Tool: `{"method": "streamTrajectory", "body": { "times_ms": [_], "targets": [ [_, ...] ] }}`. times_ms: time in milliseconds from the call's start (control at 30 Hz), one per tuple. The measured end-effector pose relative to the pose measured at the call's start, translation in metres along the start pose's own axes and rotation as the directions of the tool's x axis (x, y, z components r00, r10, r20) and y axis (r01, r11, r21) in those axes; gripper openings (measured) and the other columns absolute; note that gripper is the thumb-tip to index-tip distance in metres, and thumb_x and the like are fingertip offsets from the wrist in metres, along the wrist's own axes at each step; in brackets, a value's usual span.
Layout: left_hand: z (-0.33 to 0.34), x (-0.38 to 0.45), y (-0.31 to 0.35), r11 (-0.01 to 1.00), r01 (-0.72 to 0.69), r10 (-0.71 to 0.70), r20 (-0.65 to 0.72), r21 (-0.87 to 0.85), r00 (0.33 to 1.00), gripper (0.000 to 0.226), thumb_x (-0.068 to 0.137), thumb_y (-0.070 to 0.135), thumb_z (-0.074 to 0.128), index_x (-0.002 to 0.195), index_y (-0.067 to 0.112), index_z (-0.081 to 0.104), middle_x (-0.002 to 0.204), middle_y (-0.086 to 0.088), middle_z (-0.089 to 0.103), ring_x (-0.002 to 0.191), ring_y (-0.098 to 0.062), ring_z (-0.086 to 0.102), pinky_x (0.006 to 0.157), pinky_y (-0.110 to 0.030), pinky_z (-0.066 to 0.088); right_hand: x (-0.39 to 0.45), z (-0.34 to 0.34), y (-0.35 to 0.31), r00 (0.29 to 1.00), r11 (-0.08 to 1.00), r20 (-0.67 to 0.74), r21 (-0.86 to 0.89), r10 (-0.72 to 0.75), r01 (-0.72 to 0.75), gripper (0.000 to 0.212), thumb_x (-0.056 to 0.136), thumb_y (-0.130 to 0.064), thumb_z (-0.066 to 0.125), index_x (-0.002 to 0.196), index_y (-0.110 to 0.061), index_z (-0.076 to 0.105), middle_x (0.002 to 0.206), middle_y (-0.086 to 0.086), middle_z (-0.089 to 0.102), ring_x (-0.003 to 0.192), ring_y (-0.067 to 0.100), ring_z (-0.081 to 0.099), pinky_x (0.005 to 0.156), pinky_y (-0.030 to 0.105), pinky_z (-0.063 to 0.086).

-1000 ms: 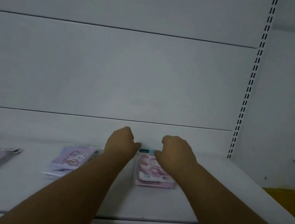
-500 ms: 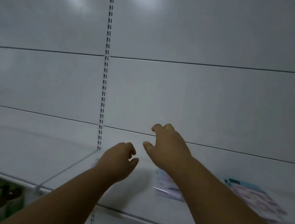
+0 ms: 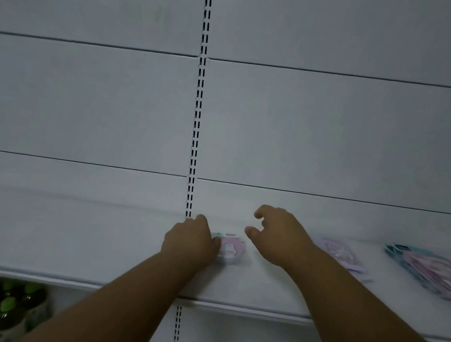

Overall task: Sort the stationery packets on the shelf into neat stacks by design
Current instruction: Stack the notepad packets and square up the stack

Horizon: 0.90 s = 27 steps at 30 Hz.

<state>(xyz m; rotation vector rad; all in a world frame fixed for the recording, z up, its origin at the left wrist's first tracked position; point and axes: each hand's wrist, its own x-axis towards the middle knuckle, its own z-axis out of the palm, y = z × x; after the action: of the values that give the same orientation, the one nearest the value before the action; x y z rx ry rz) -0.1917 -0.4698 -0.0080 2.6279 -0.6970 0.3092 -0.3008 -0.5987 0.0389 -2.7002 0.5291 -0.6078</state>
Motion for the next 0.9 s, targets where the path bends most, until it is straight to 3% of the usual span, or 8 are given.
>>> {"method": "streamTrajectory", "body": {
  "times_ms": [100, 167, 300, 533, 667, 800, 900],
  "targets": [
    [0.001, -0.002, 0.005, 0.995, -0.093, 0.095, -0.114, 0.028, 0.989, 0.044, 0.091, 0.047, 0.054, 0.121, 0.016, 0.054, 0.120, -0.008, 0.058, 0.109, -0.027, 0.056, 0.090, -0.038, 0.048, 0.000, 0.013, 0.008, 1.000, 1.000, 0.010, 0.001, 0.020, -0.020, 0.045, 0.092, -0.035, 0.058, 0.131, -0.015, 0.053, 0.130, 0.009, 0.059, 0.115, 0.024, 0.057, 0.094, 0.031, 0.044],
    [0.003, -0.003, 0.018, 0.974, -0.220, 0.208, -0.164, -0.055, 0.964, 0.040, 0.092, 0.045, 0.054, 0.122, 0.018, 0.056, 0.120, -0.004, 0.059, 0.108, -0.022, 0.056, 0.092, -0.035, 0.049, 0.002, 0.011, 0.016, 0.999, 0.999, -0.021, -0.010, 0.037, -0.037, 0.043, 0.092, -0.035, 0.058, 0.130, -0.016, 0.054, 0.128, 0.007, 0.060, 0.113, 0.022, 0.057, 0.093, 0.030, 0.044],
    [0.013, -0.004, 0.051, 0.931, -0.332, 0.313, -0.138, -0.148, 0.940, 0.036, 0.093, 0.040, 0.054, 0.122, 0.019, 0.058, 0.117, -0.003, 0.062, 0.106, -0.020, 0.057, 0.093, -0.036, 0.049, 0.005, -0.004, 0.039, 0.993, 0.996, -0.099, -0.043, 0.069, -0.073, 0.041, 0.092, -0.034, 0.057, 0.129, -0.017, 0.055, 0.125, 0.005, 0.061, 0.110, 0.021, 0.058, 0.090, 0.030, 0.044],
    [0.042, 0.001, 0.106, 0.930, -0.303, 0.318, 0.043, -0.210, 0.947, 0.033, 0.094, 0.037, 0.054, 0.118, 0.016, 0.059, 0.115, -0.004, 0.062, 0.102, -0.021, 0.059, 0.086, -0.030, 0.046, 0.003, -0.043, 0.109, 0.988, 0.982, -0.082, -0.123, 0.131, -0.141, 0.040, 0.091, -0.034, 0.057, 0.126, -0.015, 0.058, 0.125, 0.008, 0.061, 0.111, 0.023, 0.058, 0.093, 0.031, 0.043],
    [0.056, 0.005, 0.147, 0.945, -0.224, 0.255, 0.107, -0.238, 0.961, 0.030, 0.097, 0.038, 0.047, 0.100, 0.012, 0.061, 0.105, -0.010, 0.066, 0.095, -0.026, 0.061, 0.073, -0.029, 0.040, 0.003, -0.055, 0.155, 0.974, 0.958, 0.011, -0.182, 0.227, -0.221, 0.039, 0.092, -0.035, 0.056, 0.122, -0.010, 0.059, 0.124, 0.013, 0.061, 0.111, 0.028, 0.058, 0.091, 0.033, 0.044],
    [0.069, 0.005, 0.181, 0.981, -0.132, 0.155, 0.165, -0.140, 0.974, 0.050, 0.100, 0.047, 0.037, 0.118, 0.007, 0.061, 0.120, -0.013, 0.066, 0.110, -0.028, 0.060, 0.092, -0.034, 0.044, 0.002, -0.045, 0.181, 0.952, 0.958, 0.115, 0.000, 0.285, -0.287, 0.026, 0.093, -0.029, 0.053, 0.109, -0.010, 0.060, 0.111, 0.012, 0.063, 0.097, 0.024, 0.058, 0.076, 0.028, 0.042],
    [0.075, 0.006, 0.196, 0.986, -0.020, 0.054, 0.201, -0.167, 0.978, 0.043, 0.098, 0.040, 0.044, 0.114, 0.005, 0.063, 0.115, -0.014, 0.067, 0.107, -0.028, 0.062, 0.090, -0.034, 0.046, 0.005, -0.041, 0.188, 0.944, 0.940, 0.127, 0.116, 0.306, -0.320, 0.027, 0.092, -0.027, 0.054, 0.112, -0.009, 0.057, 0.111, 0.013, 0.062, 0.096, 0.024, 0.057, 0.075, 0.026, 0.040]
  ]
}}
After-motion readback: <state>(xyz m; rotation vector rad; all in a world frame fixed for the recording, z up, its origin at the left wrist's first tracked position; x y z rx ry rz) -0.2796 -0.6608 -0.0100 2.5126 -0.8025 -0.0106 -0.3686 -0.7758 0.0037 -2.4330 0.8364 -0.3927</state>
